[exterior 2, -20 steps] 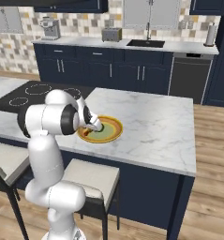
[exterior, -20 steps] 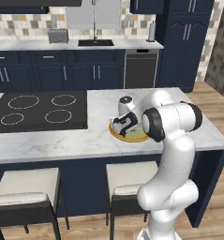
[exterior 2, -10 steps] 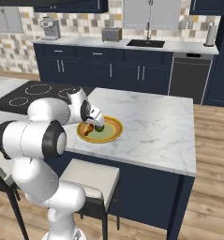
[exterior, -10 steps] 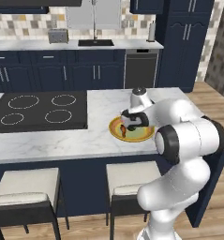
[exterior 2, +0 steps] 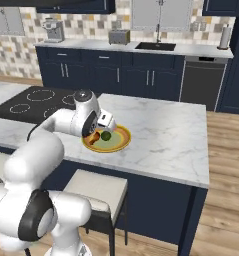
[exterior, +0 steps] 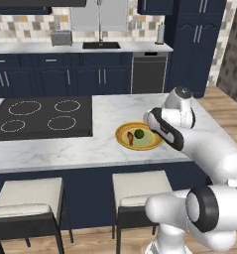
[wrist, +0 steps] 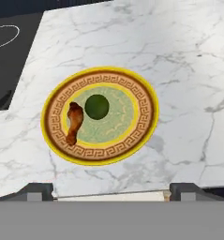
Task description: Take the cheese, chicken drumstick, and lime from the fridge and place them on the plate on the dining counter to create an appetizer plate.
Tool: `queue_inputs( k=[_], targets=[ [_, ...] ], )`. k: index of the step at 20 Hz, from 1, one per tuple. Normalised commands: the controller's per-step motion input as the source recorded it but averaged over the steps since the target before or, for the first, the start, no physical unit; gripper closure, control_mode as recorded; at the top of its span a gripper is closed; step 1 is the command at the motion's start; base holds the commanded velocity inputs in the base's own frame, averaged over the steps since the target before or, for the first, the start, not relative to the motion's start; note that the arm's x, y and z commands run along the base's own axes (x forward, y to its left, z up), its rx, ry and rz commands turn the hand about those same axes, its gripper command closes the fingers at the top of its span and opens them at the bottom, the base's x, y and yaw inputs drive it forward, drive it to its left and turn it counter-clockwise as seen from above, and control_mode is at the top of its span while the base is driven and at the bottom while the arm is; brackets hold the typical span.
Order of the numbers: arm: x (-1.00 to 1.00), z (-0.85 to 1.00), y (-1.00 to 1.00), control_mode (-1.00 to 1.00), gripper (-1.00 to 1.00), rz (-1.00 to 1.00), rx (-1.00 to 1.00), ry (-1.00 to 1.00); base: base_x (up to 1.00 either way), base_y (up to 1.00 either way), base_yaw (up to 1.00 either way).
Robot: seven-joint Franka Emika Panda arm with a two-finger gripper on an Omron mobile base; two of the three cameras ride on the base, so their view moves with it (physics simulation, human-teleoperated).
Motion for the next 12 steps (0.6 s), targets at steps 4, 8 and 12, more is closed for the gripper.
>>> queue_inputs(
  k=[4,8,12],
  targets=[
    [-0.91,0.47,0.00,-1.00,-1.00,0.13,0.01,-0.05,0.00,0.00,0.00],
    [-1.00,0.34,0.00,-1.00,-1.00,0.05,0.00,0.00,0.00,0.00,0.00],
    [-0.81,0.31,0.00,-1.00,-1.00,0.01,-0.02,0.00,0.00,0.00,0.00]
  ],
)
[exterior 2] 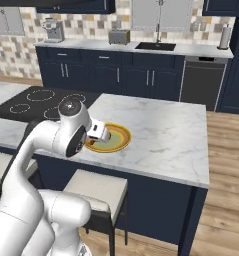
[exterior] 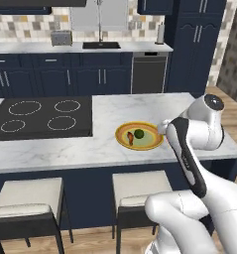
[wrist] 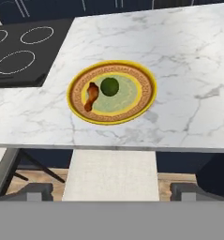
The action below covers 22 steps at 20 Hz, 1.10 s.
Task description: Take the cheese, chicken drumstick, and lime from the fridge and place them on the plate on the dining counter to create an appetizer plate.
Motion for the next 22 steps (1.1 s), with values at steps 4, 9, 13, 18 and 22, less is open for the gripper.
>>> queue_inputs(
  k=[4,9,13,18,22],
  targets=[
    [-0.51,0.21,0.00,-1.00,-1.00,0.00,-0.01,0.00,0.00,0.00,0.00],
    [0.00,0.00,0.00,1.00,-1.00,0.00,0.00,0.00,-0.73,0.03,0.05],
    [0.00,0.00,0.00,1.00,-1.00,0.00,0.00,0.00,-0.84,0.59,0.29],
    [0.00,0.00,0.00,1.00,-1.00,0.00,0.00,0.00,-0.23,0.64,0.82],
    [0.00,0.00,0.00,1.00,-1.00,0.00,0.00,0.00,0.00,0.88,0.79]
  ],
)
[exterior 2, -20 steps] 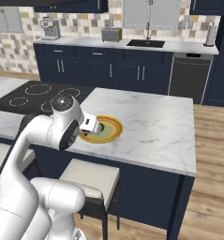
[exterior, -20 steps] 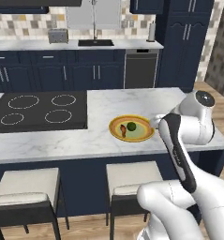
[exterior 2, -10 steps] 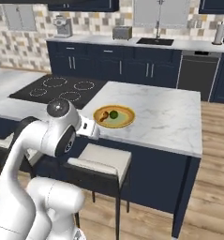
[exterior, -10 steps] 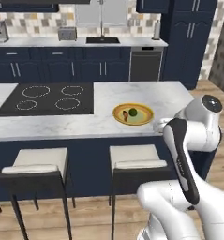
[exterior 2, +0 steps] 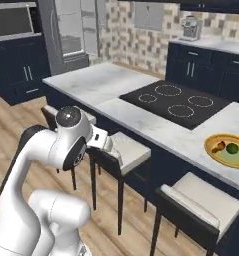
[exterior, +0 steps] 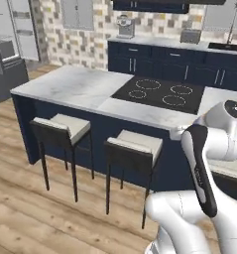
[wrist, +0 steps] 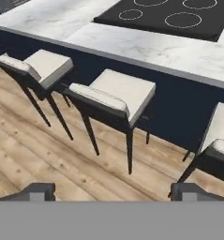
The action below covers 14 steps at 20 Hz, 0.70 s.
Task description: Take the cheese, chicken drumstick, and lime from the fridge and place them on the plate on the dining counter to create an appetizer plate.
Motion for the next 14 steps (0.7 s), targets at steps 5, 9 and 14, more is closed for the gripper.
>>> queue_inputs(
  k=[5,9,14],
  targets=[
    [0.00,0.00,0.00,1.00,-1.00,0.00,0.00,0.00,0.00,1.00,0.69],
    [0.00,0.00,0.00,1.00,-1.00,0.00,0.00,0.00,0.38,0.99,0.57],
    [0.00,0.00,0.00,1.00,-1.00,0.00,0.00,0.00,1.00,0.74,0.32]
  ],
)
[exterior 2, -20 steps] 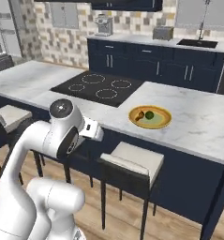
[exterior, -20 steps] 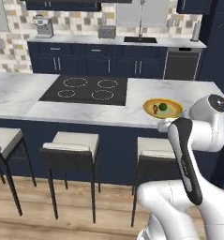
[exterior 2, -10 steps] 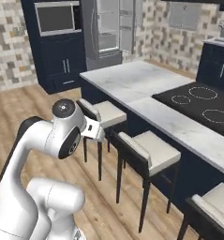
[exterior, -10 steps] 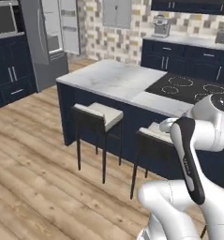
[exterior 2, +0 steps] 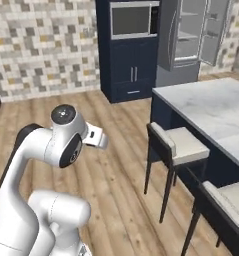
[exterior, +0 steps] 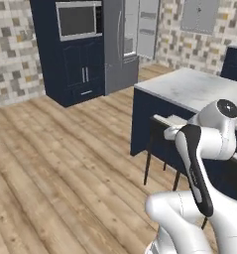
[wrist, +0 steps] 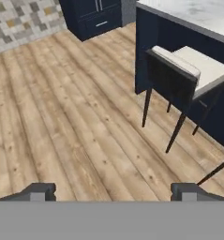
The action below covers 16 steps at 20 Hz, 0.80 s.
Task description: Take the cheese, chicken drumstick, and lime from the fridge and place them on the plate on the dining counter to create an appetizer plate.
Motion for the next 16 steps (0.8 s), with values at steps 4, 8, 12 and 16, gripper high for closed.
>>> queue_inputs(
  k=[4,8,12,16],
  targets=[
    [0.00,0.00,0.00,1.00,-1.00,0.00,0.00,0.00,1.00,0.65,0.15],
    [0.00,0.00,0.00,1.00,-1.00,0.00,0.00,0.00,1.00,0.56,0.02],
    [0.00,0.00,0.00,1.00,-1.00,0.00,0.00,0.00,1.00,0.37,-0.10],
    [0.00,0.00,0.00,1.00,-1.00,0.00,0.00,0.00,1.00,0.25,-0.39]
  ],
)
